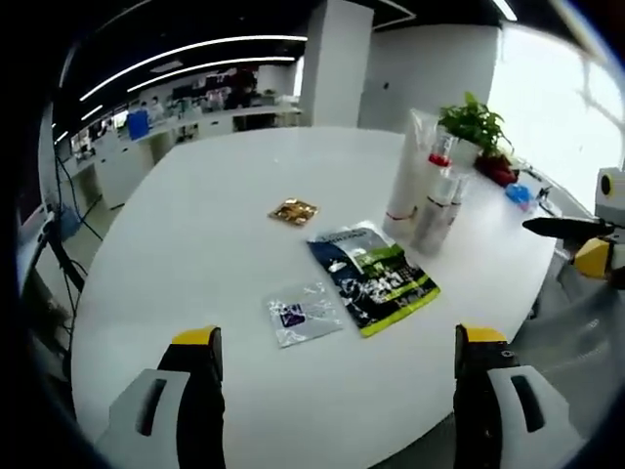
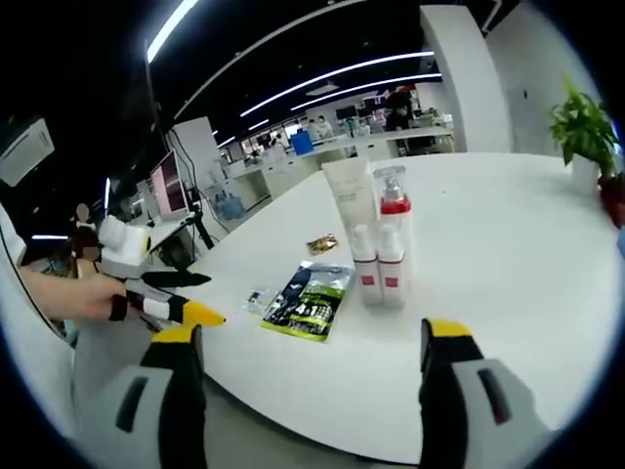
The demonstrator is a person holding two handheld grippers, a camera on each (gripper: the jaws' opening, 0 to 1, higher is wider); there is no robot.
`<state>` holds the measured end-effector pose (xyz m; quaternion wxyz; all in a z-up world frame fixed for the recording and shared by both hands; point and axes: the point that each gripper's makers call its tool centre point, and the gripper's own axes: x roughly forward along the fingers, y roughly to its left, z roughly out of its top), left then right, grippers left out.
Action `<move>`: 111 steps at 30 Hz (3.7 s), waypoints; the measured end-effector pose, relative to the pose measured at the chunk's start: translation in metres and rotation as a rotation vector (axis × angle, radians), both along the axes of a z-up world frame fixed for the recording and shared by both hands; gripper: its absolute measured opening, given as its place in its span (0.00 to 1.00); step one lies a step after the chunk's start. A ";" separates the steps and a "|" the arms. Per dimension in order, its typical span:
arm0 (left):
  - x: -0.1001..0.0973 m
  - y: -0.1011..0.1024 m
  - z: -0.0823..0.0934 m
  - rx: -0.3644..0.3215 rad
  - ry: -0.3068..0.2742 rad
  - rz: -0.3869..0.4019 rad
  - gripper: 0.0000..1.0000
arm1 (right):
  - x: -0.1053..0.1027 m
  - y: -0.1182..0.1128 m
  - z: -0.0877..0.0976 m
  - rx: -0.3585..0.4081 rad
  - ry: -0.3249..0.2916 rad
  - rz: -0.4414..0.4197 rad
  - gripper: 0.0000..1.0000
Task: Arrange the skincare products in the storage area until every visible bottle or jar stands upright without overlapping.
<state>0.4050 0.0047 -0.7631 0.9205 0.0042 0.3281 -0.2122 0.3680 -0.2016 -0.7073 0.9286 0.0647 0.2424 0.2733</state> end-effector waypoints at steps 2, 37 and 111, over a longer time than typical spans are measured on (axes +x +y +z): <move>-0.001 0.002 0.002 -0.007 -0.002 -0.001 0.97 | 0.000 0.000 0.000 -0.006 0.000 0.001 0.92; -0.033 0.008 0.048 -0.106 -0.113 -0.154 0.97 | -0.002 -0.003 -0.007 -0.046 0.022 -0.011 0.92; 0.056 -0.001 0.015 0.061 0.035 -0.220 0.97 | 0.000 -0.002 -0.009 -0.035 0.042 -0.003 0.92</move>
